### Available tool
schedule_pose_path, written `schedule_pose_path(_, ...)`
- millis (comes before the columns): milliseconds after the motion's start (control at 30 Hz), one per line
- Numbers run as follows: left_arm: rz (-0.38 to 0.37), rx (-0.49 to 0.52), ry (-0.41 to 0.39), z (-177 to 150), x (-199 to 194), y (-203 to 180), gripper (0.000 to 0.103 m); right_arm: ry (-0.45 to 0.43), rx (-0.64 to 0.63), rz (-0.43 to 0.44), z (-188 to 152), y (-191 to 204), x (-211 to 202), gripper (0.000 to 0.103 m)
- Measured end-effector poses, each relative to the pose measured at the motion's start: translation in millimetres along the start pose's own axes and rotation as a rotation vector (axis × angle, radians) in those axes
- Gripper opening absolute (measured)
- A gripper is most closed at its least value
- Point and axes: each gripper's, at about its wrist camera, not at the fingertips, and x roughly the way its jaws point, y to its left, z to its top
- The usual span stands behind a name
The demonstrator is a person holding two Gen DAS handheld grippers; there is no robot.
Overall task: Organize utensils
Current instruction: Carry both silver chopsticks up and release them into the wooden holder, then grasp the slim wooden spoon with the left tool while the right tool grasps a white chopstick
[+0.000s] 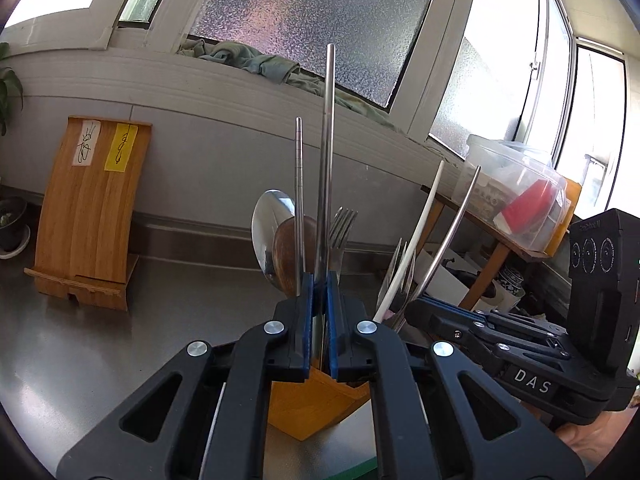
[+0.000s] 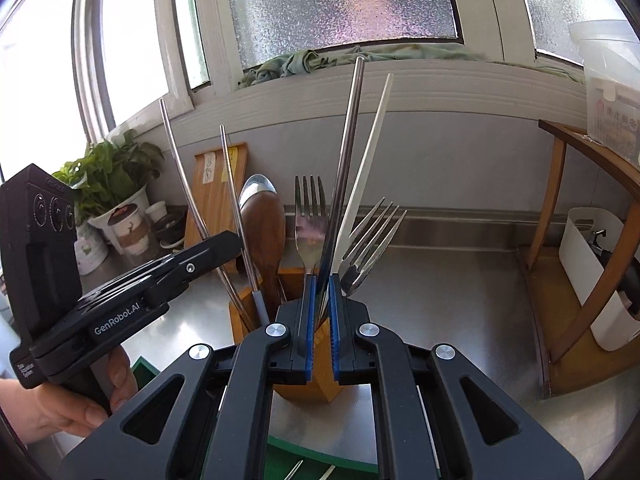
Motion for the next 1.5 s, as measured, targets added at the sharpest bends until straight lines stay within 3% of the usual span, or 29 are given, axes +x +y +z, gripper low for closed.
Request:
schedule_pose_path(67,-0.002,-0.002,0.021,-3,1,0,0.011,0.012,0.006,0.002,-1,0,0,0.009)
schedule_pose_path(133,0.007,-0.008,0.03,-6,-1,0,0.024,0.027,0.005,0.002,-4,0,-1,0.009)
schedule_pose_path(267,0.017,-0.028,0.034,-8,-11,2,0.025,0.043,0.012,-0.009,-11,-1,-10,0.01)
schedule_pose_path(367,0.03,-0.053,0.03,-10,-26,5,0.039,0.054,0.021,-0.017,-17,-4,-21,0.01)
schedule_pose_path(400,0.038,-0.066,0.029,-11,-33,7,0.046,0.058,0.031,-0.019,-20,-6,-25,0.014)
schedule_pose_path(500,0.055,-0.113,0.032,-16,-52,15,0.059,0.061,0.07,-0.034,-28,-11,-40,0.042)
schedule_pose_path(567,0.06,-0.144,0.045,-21,-65,20,0.067,0.07,0.094,-0.038,-32,-14,-51,0.048)
schedule_pose_path(600,0.059,-0.157,0.059,-23,-71,22,0.075,0.086,0.112,-0.031,-35,-15,-56,0.059)
schedule_pose_path(633,0.054,-0.174,0.081,-26,-76,24,0.084,0.11,0.138,-0.014,-37,-17,-60,0.075)
schedule_pose_path(700,0.043,-0.204,0.133,-32,-84,26,0.092,0.181,0.206,0.052,-44,-20,-66,0.084)
schedule_pose_path(900,0.021,-0.222,0.377,-64,-90,20,0.095,0.387,0.367,0.19,-77,-19,-71,0.084)
schedule_pose_path(967,0.014,-0.211,0.461,-78,-90,14,0.095,0.473,0.412,0.202,-93,-16,-68,0.075)
schedule_pose_path(1067,-0.003,-0.169,0.529,-96,-91,2,0.087,0.572,0.399,0.157,-114,-8,-63,0.047)
schedule_pose_path(1133,0.021,-0.098,0.549,-105,-92,-9,0.065,0.621,0.391,0.112,-126,-4,-59,0.026)
schedule_pose_path(1233,0.077,0.026,0.545,-113,-93,-26,0.045,0.625,0.374,0.099,-132,6,-59,0.018)
schedule_pose_path(1500,0.097,0.191,0.536,-127,-97,-52,0.045,0.602,0.341,0.048,-134,16,-53,0.016)
